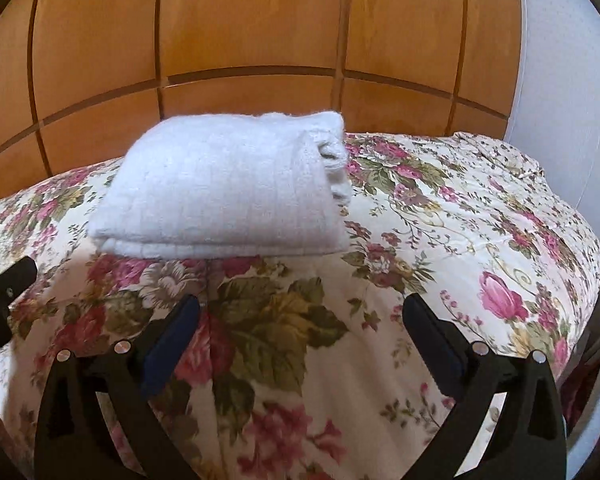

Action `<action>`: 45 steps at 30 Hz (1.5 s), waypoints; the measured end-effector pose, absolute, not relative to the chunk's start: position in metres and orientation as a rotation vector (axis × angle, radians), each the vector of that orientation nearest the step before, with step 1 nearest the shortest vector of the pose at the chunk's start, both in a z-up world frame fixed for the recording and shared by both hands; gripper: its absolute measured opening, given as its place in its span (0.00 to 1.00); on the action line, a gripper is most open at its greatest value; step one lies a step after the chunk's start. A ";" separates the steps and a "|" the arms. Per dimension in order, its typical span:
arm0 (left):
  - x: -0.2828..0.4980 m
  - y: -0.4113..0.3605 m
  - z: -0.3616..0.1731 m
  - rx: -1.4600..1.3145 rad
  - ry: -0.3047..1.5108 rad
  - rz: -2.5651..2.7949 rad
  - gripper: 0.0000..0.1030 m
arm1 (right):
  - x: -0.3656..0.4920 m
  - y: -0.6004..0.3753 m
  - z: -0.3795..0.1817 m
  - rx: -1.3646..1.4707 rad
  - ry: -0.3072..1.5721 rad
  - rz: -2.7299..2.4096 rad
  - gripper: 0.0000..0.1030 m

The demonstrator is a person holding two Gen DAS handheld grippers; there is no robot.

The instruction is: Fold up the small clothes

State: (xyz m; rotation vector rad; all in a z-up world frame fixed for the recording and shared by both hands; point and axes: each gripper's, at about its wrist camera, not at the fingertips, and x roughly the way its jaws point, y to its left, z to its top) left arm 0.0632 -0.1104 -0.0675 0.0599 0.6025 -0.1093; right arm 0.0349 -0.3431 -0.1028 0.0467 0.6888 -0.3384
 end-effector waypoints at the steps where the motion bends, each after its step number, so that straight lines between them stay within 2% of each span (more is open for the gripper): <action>1: 0.060 -0.110 -0.066 0.064 0.595 -0.092 0.96 | 0.031 -0.343 -0.099 0.060 0.697 -0.331 0.98; 19: 0.013 -0.102 -0.003 -0.005 0.564 -0.137 0.96 | -0.015 -0.335 -0.033 0.098 0.586 -0.311 0.98; 45: 0.012 -0.102 -0.005 0.005 0.585 -0.138 0.96 | -0.016 -0.334 -0.029 0.106 0.583 -0.301 0.98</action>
